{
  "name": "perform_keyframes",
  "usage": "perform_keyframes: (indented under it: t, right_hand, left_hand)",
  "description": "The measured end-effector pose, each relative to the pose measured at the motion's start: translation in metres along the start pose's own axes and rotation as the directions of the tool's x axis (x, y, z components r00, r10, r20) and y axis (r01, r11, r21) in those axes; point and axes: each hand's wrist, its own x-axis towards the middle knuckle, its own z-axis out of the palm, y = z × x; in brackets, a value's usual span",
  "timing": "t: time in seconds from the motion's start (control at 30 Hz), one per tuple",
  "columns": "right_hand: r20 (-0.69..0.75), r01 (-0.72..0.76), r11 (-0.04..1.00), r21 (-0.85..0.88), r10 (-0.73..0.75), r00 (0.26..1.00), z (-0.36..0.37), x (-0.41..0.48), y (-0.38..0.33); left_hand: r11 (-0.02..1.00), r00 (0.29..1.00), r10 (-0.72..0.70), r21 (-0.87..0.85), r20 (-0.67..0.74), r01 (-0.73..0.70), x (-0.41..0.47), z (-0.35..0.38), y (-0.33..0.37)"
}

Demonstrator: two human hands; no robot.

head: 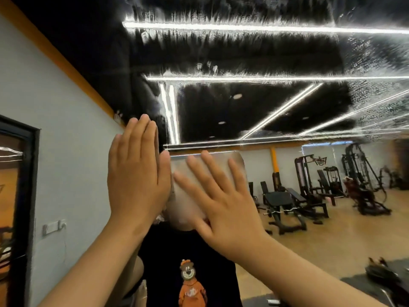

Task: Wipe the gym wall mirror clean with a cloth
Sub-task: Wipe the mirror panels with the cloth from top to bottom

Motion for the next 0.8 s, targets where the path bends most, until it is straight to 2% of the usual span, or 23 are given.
perform_keyframes:
  t: [0.13, 0.2, 0.4, 0.5, 0.63, 0.8]
  right_hand:
    - [0.075, 0.108, 0.994, 0.006, -0.108, 0.991, -0.005, -0.038, 0.009]
    - [0.081, 0.115, 0.993, 0.025, -0.117, 0.99, -0.01, -0.034, 0.025]
    - [0.037, -0.173, 0.983, -0.054, 0.176, 0.984, -0.031, 0.035, 0.113]
    - [0.046, -0.258, 0.966, -0.033, 0.26, 0.965, -0.042, 0.058, 0.145]
    - [0.011, -0.239, 0.97, -0.032, 0.24, 0.971, -0.036, 0.034, 0.135]
    - [0.0, -0.13, 0.991, -0.025, 0.13, 0.992, -0.025, -0.058, 0.107]
  left_hand:
    - [1.0, 1.0, -0.004, 0.01, 0.003, 0.004, 0.0, 0.0, 0.001]
    - [1.0, 1.0, 0.002, 0.025, 0.002, -0.002, 0.0, 0.001, 0.001]
    - [1.0, 1.0, 0.0, 0.02, 0.002, 0.0, -0.001, 0.001, 0.002]
    - [1.0, 1.0, -0.004, 0.02, 0.011, 0.004, 0.0, 0.0, 0.003]
    - [1.0, 1.0, 0.0, -0.029, -0.015, 0.0, -0.013, -0.006, 0.021]
    - [0.989, 0.99, 0.102, -0.118, 0.101, -0.089, -0.072, 0.007, 0.085]
